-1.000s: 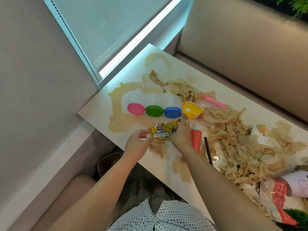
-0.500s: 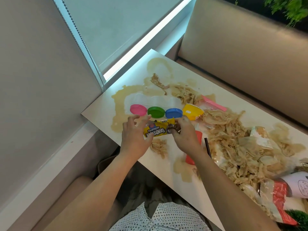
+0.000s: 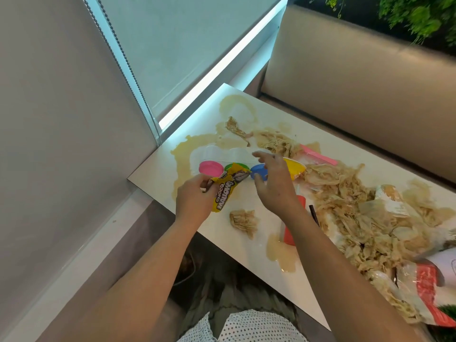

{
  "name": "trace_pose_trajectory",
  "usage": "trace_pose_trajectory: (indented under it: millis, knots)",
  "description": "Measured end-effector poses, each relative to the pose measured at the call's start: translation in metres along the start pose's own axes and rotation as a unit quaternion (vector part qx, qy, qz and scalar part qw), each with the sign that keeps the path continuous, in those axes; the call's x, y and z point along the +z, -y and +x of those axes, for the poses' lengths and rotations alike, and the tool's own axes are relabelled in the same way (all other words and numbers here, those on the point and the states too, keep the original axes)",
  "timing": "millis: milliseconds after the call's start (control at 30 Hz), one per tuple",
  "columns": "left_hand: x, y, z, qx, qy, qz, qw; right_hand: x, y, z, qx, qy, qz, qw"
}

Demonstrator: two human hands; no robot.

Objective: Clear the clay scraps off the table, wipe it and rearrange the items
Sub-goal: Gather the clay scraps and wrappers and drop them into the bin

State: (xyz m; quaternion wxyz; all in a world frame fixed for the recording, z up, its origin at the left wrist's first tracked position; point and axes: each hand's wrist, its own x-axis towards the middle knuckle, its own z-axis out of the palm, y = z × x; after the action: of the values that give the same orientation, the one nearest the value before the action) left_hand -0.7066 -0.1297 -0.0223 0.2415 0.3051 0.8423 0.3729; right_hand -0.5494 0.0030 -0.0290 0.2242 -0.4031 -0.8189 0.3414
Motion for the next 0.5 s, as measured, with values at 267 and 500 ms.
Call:
trace_pose_trajectory:
  millis: [267,500]
  knots:
    - [0.0,0.017,0.008,-0.127,0.015,-0.162,0.978,-0.005,-0.018,0.067,0.083,0.004,-0.023,0.996]
    - [-0.005,0.026,0.035,-0.176,0.032,-0.224,0.958,0.035,-0.032,0.159,0.105,0.121,-0.09,0.983]
